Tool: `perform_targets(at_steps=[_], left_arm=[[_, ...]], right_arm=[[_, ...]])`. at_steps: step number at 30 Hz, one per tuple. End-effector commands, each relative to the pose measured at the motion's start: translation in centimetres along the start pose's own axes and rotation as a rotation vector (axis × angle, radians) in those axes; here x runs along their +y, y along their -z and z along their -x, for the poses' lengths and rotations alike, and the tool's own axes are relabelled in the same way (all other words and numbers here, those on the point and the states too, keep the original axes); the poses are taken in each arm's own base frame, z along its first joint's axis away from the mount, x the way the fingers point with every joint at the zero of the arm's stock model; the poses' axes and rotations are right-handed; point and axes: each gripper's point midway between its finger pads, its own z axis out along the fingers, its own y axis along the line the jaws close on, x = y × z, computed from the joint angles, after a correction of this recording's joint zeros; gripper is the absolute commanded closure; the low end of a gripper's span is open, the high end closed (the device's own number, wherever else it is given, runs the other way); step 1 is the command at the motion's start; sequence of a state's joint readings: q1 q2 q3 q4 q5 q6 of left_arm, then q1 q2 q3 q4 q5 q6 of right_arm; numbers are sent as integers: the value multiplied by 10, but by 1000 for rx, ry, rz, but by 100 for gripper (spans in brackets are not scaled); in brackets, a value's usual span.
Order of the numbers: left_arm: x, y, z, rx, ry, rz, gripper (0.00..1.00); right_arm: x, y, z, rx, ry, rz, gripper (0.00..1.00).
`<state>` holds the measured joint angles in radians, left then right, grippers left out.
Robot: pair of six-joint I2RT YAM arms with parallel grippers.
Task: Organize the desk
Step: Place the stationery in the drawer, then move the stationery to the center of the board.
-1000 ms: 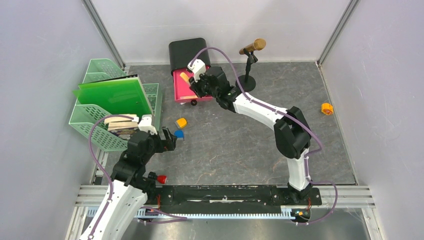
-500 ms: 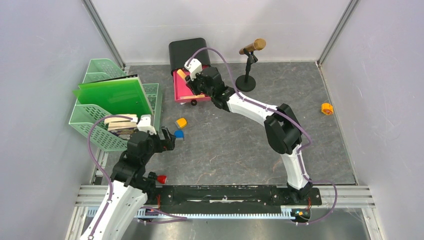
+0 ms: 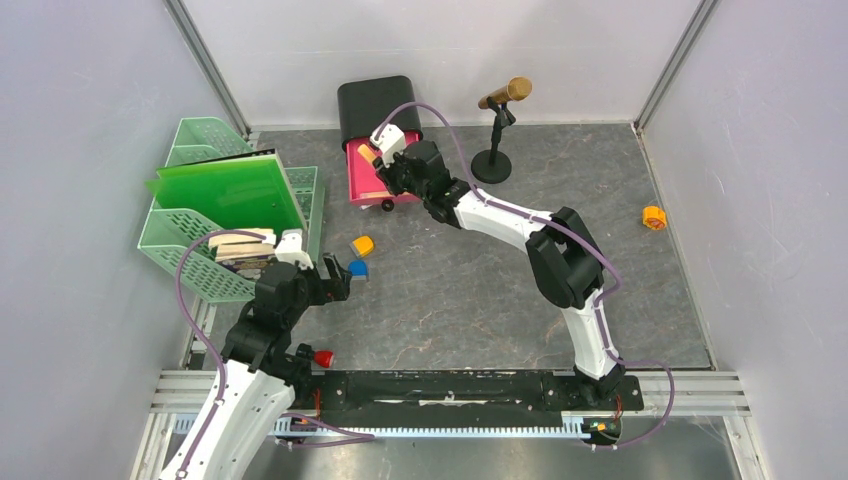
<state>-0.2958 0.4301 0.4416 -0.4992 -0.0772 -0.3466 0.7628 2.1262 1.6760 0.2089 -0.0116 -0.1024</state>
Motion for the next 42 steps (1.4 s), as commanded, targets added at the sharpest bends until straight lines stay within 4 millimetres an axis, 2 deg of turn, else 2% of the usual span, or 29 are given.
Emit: perform_targets(at_steps=[1, 3, 6, 12, 18, 23, 26, 31, 37, 42], left_arm=[[1, 0, 6, -25, 22, 12, 0], [1, 0, 6, -25, 23, 12, 0], [1, 0, 6, -25, 24, 13, 0], [2, 0, 6, -27, 24, 15, 0], [3, 0, 7, -30, 26, 20, 0], [3, 1, 7, -34, 26, 22, 0], [3, 1, 8, -38, 26, 21, 0], [-3, 1, 9, -25, 14, -8, 0], [-32, -2, 4, 67, 10, -148, 0], [-49, -13, -2, 186, 30, -206, 0]], right_arm=[[-12, 3, 18, -48, 19, -52, 60], [-14, 3, 21, -53, 20, -58, 50], [-16, 5, 29, -68, 23, -67, 43], [-17, 14, 48, -100, 18, -62, 34], [-11, 35, 72, -132, -17, -23, 22], [1, 60, 72, -103, -66, 43, 14], [9, 81, 62, -69, -97, 73, 10], [14, 123, 26, 37, -195, 73, 3], [17, 176, -20, 147, -324, 52, 2], [24, 203, -57, 229, -389, 43, 2]])
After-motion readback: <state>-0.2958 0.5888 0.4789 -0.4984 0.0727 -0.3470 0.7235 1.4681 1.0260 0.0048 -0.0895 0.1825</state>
